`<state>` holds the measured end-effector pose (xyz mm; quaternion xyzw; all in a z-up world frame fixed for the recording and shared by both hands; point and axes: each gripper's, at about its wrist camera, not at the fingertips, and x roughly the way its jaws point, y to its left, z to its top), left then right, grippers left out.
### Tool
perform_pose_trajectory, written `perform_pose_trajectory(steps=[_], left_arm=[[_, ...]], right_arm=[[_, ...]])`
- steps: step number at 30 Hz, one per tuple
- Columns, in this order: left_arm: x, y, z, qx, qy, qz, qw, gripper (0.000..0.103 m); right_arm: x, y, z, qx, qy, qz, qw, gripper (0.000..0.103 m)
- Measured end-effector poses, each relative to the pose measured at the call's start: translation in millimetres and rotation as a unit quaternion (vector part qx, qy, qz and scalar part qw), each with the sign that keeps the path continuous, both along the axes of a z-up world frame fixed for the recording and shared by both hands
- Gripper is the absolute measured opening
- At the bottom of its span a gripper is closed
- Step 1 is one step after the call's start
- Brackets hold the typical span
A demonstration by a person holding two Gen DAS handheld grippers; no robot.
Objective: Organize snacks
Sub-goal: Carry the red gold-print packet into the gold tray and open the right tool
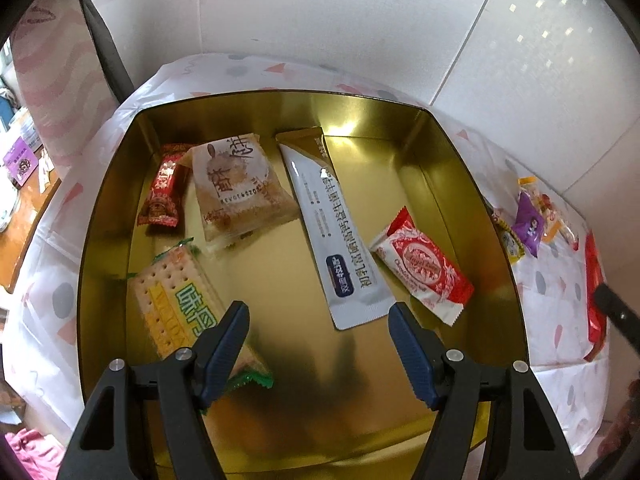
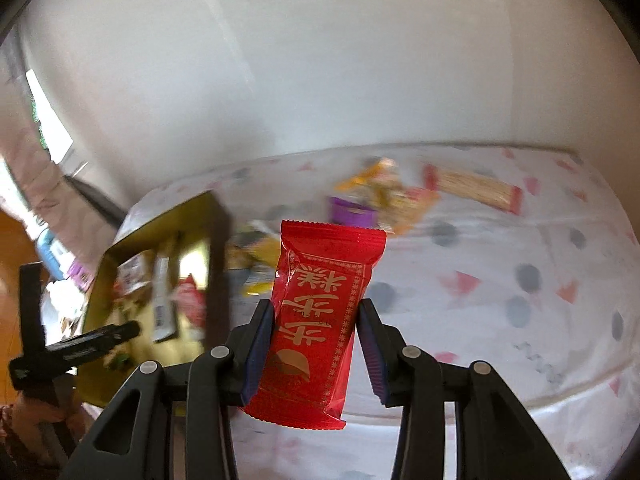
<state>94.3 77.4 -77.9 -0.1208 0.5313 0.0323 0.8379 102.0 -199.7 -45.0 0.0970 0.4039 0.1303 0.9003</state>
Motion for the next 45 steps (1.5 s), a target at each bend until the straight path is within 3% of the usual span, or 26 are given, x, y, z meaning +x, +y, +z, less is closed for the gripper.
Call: perform_pose_trajectory(steps=[11, 17, 33, 41, 45], left_arm=[[-14.7, 7.7, 6.2, -0.002, -0.003, -0.012, 0.9999, 0.073], [-17.4, 12.3, 11.0, 0.003, -0.002, -0.019, 0.9998, 0.073], [-16.9, 29.1, 8.9, 0.008, 0.004, -0.01, 0.9999, 0.073], [-16.9, 30.5, 3.7, 0.01, 0.01, -0.006, 0.9999, 0.073], [-17.4, 25.1, 3.9, 0.009, 0.009, -0.01, 0.9999, 0.073]], right_arm=[[24.4, 103.0, 13.5, -0.03, -0.008, 0.122, 0.992, 0.043], [55.2, 144.5, 7.9, -0.047, 0.005, 0.157, 0.986, 0.043], [129.4, 203.4, -22.4, -0.067, 0.066, 0.153, 0.984, 0.043], [142.1, 205.1, -33.6, -0.074, 0.082, 0.124, 0.986, 0.045], [132.7, 190.4, -26.2, -0.04, 0.076, 0.117, 0.989, 0.045]])
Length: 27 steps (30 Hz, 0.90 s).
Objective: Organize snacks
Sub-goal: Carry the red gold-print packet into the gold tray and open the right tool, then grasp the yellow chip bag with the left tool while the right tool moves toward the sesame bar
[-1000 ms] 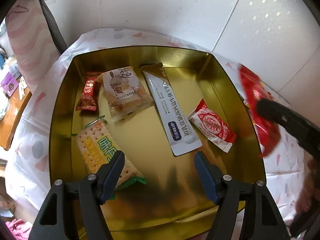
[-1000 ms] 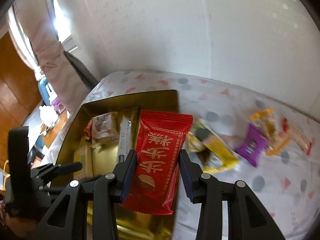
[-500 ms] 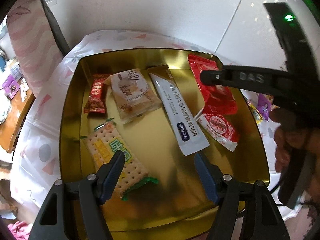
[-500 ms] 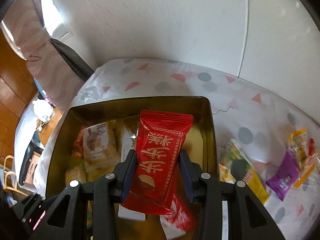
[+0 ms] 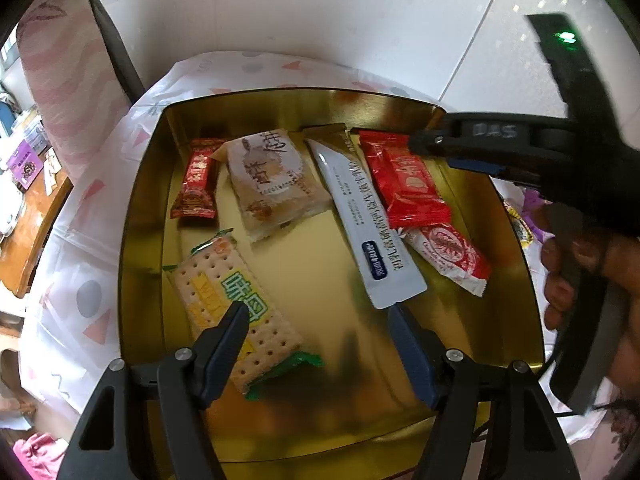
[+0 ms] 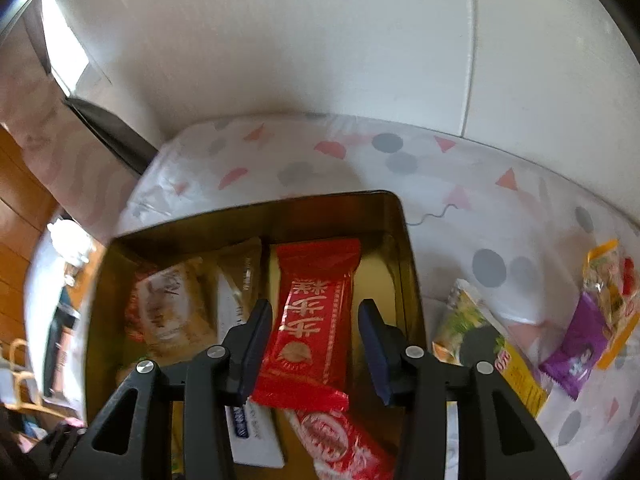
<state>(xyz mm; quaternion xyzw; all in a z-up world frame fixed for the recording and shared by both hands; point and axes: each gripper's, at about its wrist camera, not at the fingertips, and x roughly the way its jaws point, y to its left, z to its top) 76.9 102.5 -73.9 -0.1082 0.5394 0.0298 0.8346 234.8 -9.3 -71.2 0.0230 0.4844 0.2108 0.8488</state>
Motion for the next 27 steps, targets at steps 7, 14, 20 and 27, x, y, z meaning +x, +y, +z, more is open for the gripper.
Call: perform_pose_trajectory(steps=[7, 14, 20, 27], left_arm=[[1.8, -14.2, 4.8, -0.006, -0.009, -0.008, 0.9999, 0.073], [3.6, -29.5, 4.9, -0.018, -0.005, -0.014, 0.9997, 0.073], [1.8, -44.7, 9.3, -0.02, -0.009, -0.024, 0.9995, 0.075], [-1.8, -53.0, 11.6, -0.019, -0.01, -0.03, 0.9993, 0.075]], right_arm=[[-28.9, -44.3, 21.8, 0.038, -0.035, -0.023, 0.998, 0.045], [-49.0, -105.1, 21.8, 0.029, -0.049, -0.074, 0.996, 0.046], [-54.1, -148.5, 2.5, 0.027, -0.021, -0.113, 0.993, 0.045], [-39.3, -141.9, -4.8, 0.015, -0.006, -0.081, 0.997, 0.047]])
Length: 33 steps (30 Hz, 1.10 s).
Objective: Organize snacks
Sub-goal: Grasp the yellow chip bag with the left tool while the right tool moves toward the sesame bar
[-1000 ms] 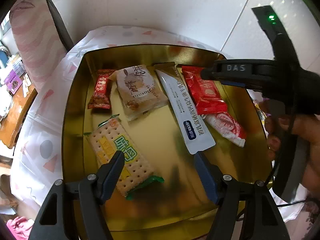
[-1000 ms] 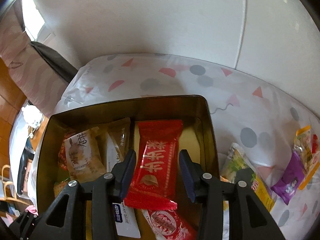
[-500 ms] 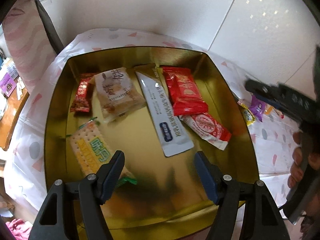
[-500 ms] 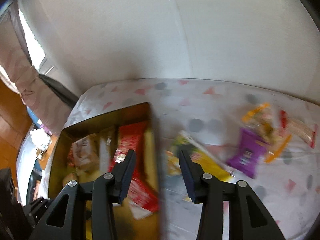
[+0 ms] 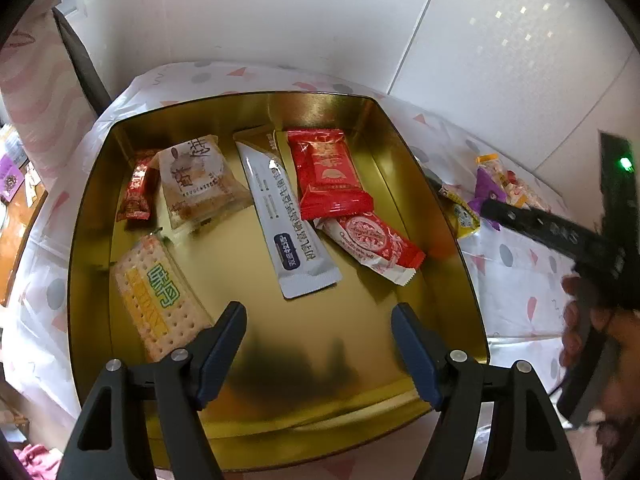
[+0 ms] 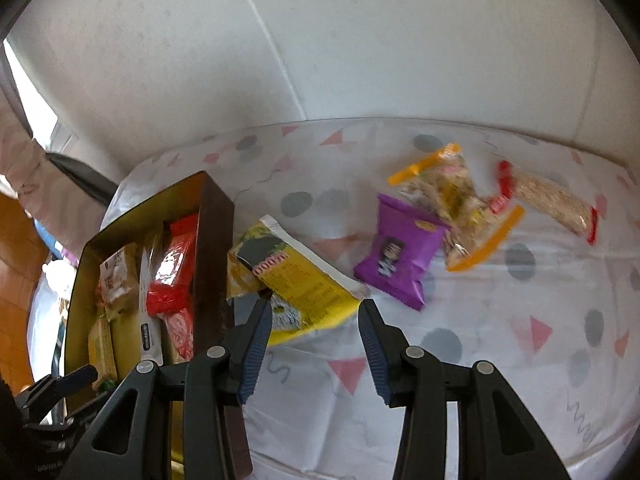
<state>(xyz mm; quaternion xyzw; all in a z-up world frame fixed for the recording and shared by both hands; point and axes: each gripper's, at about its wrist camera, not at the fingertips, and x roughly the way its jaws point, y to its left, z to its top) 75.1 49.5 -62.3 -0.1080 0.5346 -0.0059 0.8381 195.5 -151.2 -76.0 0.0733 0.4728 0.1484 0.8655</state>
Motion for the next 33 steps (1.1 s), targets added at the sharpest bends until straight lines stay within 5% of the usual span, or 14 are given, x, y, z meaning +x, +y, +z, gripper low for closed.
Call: perform_pose_trajectory(steps=[9, 14, 27, 33], left_arm=[[-14.5, 9.6, 5.9, 0.01, 0.0, 0.017, 0.9998, 0.075], [-13.6, 8.3, 5.8, 0.009, 0.003, 0.026, 0.9996, 0.075], [15.1, -69.1, 16.2, 0.013, -0.01, -0.073, 0.9972, 0.075], [30.5, -115.6, 21.3, -0.002, -0.005, -0.117, 0.9931, 0.075]], right_arm=[[40.9, 32.0, -25.7, -0.042, 0.039, 0.05, 0.997, 0.049], [23.8, 27.6, -29.9, -0.08, 0.019, 0.077, 0.994, 0.04], [-57.9, -70.3, -40.8, 0.005, 0.059, -0.066, 0.996, 0.044], [-81.1, -112.4, -30.7, 0.062, 0.036, -0.091, 0.993, 0.045]])
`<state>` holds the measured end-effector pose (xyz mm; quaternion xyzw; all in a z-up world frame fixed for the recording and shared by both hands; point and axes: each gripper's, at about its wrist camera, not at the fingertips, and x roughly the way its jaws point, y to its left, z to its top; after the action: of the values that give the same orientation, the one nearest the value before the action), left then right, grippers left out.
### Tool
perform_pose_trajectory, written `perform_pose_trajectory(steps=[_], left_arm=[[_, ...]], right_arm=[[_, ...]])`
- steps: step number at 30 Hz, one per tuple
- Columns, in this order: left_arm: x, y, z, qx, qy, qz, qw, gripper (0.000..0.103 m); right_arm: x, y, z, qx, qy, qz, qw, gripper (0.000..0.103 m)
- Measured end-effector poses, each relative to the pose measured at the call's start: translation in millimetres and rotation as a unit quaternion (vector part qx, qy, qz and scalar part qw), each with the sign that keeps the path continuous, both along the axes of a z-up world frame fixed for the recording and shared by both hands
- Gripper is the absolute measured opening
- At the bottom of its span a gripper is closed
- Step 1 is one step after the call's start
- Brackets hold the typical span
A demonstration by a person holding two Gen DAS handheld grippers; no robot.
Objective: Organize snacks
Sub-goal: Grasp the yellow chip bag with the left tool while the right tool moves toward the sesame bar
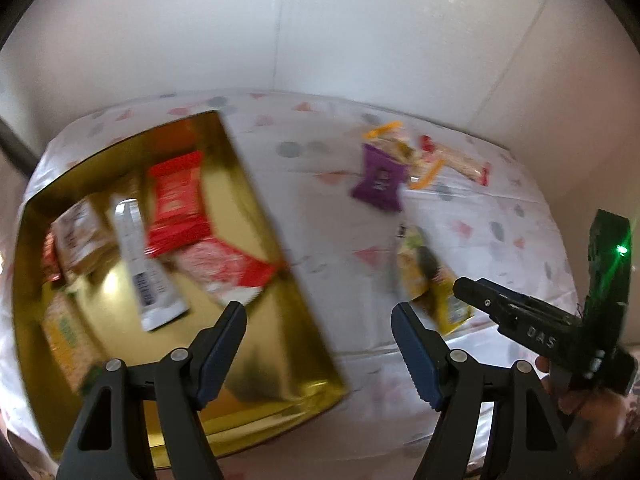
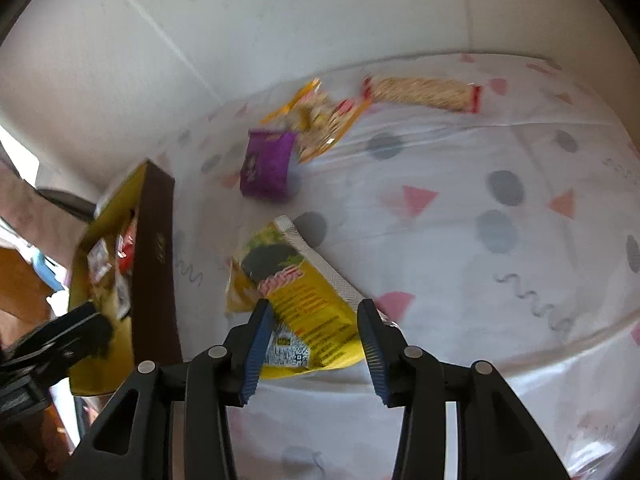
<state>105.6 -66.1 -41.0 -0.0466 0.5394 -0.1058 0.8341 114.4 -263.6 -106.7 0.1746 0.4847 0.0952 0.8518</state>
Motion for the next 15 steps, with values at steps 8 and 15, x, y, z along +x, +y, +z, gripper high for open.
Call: perform_pose_trajectory(steps=[8, 15], left_arm=[[20.9, -73.6, -11.4, -0.022, 0.055, -0.044, 0.9973, 0.083], [47.4, -119.5, -41.2, -0.01, 0.117, -0.018, 0.9929, 0.083]], right_arm=[[-13.6, -57.6, 10.4, 0.016, -0.031, -0.063, 0.997, 0.045], [-23.5, -100.1, 6.2, 0.014, -0.024, -0.085, 0.996, 0.045]])
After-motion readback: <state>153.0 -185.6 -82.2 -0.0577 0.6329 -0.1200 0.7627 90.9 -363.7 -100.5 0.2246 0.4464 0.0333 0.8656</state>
